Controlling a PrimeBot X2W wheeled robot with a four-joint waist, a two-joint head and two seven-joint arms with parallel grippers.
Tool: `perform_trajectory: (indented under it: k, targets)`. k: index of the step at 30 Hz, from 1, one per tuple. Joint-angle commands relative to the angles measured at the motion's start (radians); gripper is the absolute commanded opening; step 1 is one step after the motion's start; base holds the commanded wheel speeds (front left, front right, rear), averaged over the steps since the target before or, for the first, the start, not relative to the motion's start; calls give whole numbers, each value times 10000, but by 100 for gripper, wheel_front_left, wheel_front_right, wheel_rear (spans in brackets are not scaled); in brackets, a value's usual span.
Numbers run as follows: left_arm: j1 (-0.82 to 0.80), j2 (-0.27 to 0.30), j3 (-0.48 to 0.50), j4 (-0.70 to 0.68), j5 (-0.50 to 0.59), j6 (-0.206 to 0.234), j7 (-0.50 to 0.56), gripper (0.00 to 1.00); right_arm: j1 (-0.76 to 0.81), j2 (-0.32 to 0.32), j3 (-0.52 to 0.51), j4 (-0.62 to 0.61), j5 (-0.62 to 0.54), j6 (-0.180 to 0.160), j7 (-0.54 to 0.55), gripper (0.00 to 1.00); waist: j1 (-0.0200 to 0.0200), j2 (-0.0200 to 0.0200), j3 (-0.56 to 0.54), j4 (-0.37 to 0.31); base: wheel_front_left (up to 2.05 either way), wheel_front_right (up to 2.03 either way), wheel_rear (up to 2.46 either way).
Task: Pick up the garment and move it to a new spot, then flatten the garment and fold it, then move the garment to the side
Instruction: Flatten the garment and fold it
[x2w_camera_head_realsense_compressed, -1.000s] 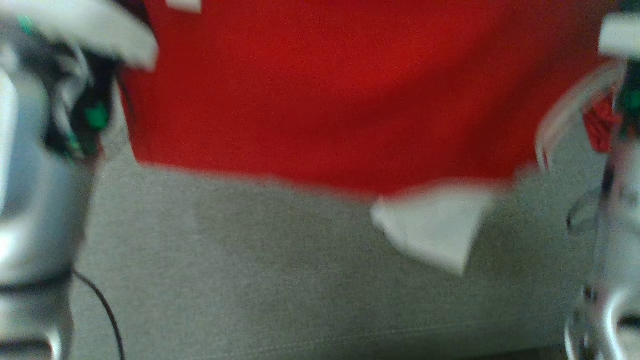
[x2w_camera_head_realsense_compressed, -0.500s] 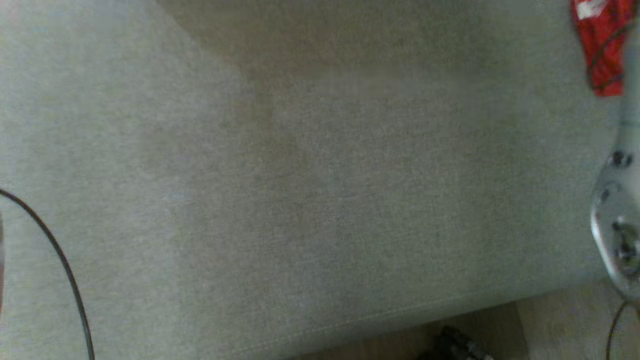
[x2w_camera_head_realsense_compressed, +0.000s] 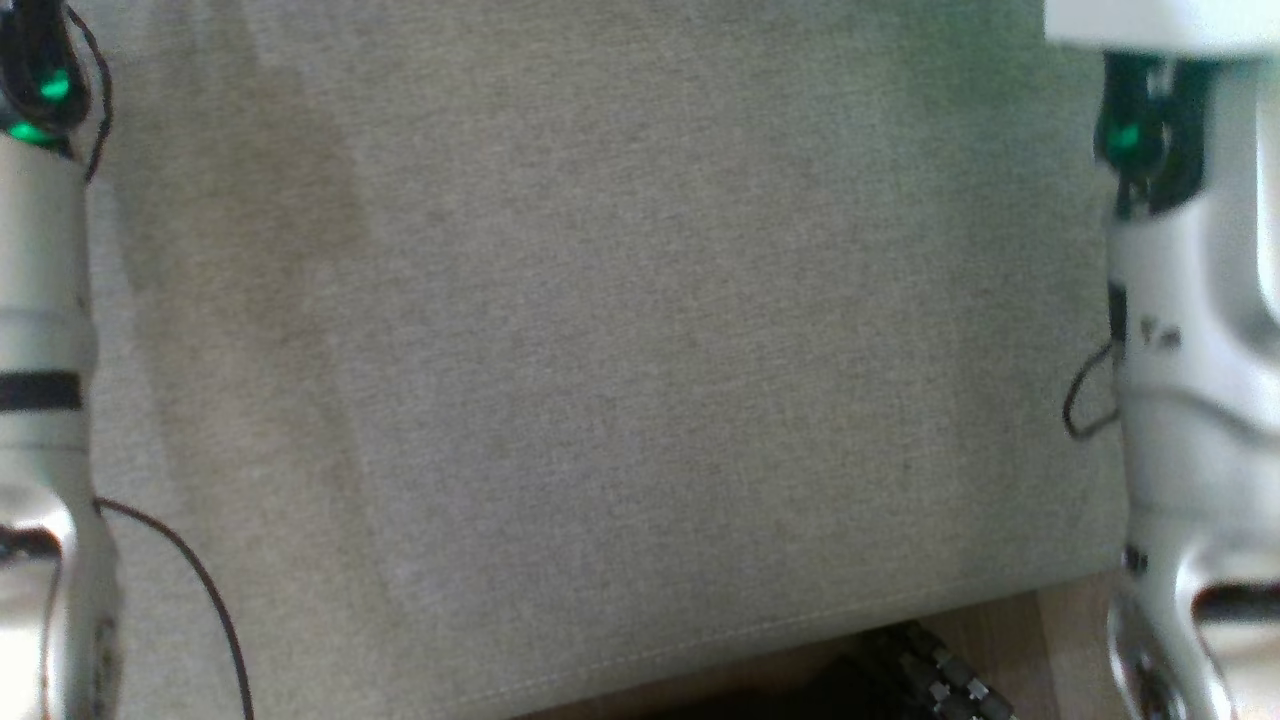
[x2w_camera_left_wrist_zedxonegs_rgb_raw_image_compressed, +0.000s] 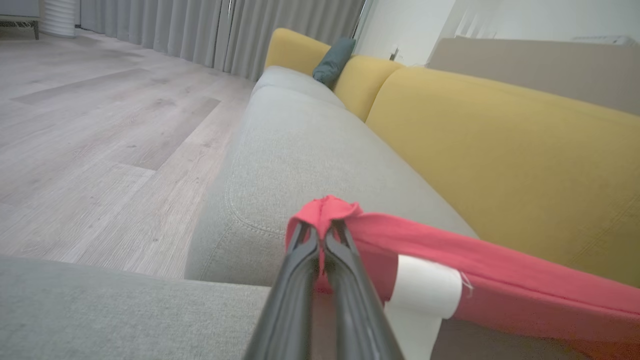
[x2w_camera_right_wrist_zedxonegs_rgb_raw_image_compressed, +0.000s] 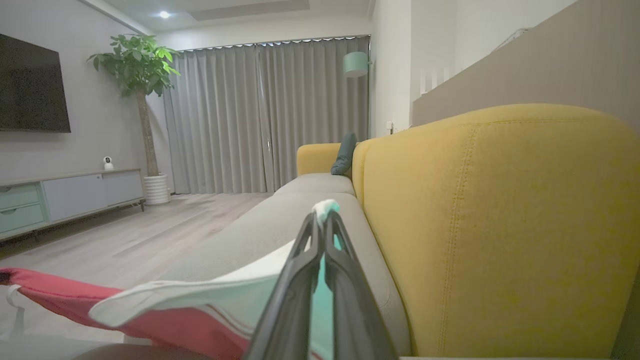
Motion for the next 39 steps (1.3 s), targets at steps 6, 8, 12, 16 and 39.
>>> perform_trajectory:
  k: [6,8,12,16,39]
  targets:
    - [1969,-166,1005,-2042,367,-333,-87,0,2415,140,-337,-2204,395,65,-35,0,0,1,-657,475,0,0,0]
    - [2672,-385,1139,-2448,508,-392,-88,0,3152,140,-478,-2703,525,65,-35,0,0,1,-963,596,0,0,0]
    - [4111,-890,1329,-3290,787,-523,-88,0,4747,140,-711,-3618,639,65,-35,0,0,1,-1624,808,0,0,0]
    - [5322,-1271,1448,-3949,1038,-604,-88,0,6107,140,-910,-4198,777,65,-35,0,0,1,-2152,913,0,0,0]
    - [13189,-2205,1537,-7897,323,132,-89,0,11777,141,-776,-5074,836,65,-36,0,0,1,-4840,1142,0,0,0]
